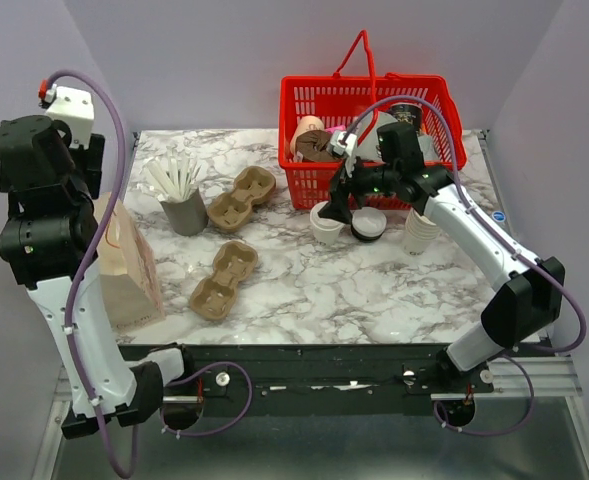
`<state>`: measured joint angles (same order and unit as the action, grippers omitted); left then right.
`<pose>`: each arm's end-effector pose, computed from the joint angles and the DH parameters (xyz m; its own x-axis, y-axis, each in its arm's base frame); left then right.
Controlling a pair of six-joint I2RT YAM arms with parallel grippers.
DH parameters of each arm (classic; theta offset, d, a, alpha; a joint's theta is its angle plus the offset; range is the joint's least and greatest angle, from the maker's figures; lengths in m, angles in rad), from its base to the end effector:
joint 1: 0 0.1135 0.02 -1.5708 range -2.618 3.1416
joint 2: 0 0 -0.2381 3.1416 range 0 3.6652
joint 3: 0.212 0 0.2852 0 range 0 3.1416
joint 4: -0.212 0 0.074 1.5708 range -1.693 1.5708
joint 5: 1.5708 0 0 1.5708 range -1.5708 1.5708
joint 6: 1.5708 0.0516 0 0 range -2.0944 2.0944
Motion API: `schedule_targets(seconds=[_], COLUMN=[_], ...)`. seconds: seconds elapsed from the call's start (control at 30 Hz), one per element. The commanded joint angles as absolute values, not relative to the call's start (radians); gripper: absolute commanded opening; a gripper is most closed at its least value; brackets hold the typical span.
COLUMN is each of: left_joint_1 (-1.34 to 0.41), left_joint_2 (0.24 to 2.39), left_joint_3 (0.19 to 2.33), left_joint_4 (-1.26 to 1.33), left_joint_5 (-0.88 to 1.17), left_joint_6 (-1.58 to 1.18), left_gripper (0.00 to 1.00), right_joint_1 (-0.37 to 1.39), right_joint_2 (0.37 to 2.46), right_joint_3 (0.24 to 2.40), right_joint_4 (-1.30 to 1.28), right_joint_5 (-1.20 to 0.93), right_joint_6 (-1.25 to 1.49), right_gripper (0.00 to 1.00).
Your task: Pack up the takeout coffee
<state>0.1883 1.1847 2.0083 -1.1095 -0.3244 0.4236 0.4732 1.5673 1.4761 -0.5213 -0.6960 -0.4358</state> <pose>0.1872 0.0524 0.5447 -0.4490 0.3111 -0.8377 -0.3217 0.8183 0.4763 0.3367 0.2096 0.3207 -0.1192 -0.4249 -0.8973 -0.9564 0.2919 -0.0112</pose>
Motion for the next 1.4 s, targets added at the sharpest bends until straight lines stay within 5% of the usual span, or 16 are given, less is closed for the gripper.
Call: schedule_targets(seconds=[0.0,0.37,0.8,1.23,1.37], left_joint_1=[0.323,0.624,0.650,0.652,0.652], left_joint_2=[1.206,1.213,1.279,1.348,1.359], left_joint_3=[1.983,1.740,1.621,1.842,1.934], left_joint_4=[-1.259,-1.494,-1.480,-1.503,-1.500], left_joint_5=[-0.476,-0.178,-0.012,0.092,0.127], left_joint_6=[0.456,0.364,0.316,0.348,0.347], left_gripper=[0.80,0.71,0.52,0.00,0.00], right_joint_1=[0.491,0.500,0.506,0.506,0.506], right_joint_2=[1.606,1.631,1.594,1.575,1.585], right_joint_3=[1.540,1.557,1.519,1.505,1.526], right_joint_4=[-0.540,-0.578,-0.566,-0.561,-0.564], right_joint_5=[-0.742,-0.755,-0.730,-0.713,-0.713], right_joint_6=[-0.413,-0.419,-0.442,-0.446,-0.446], right_gripper=[1.00,1.00,1.00,1.00,1.00])
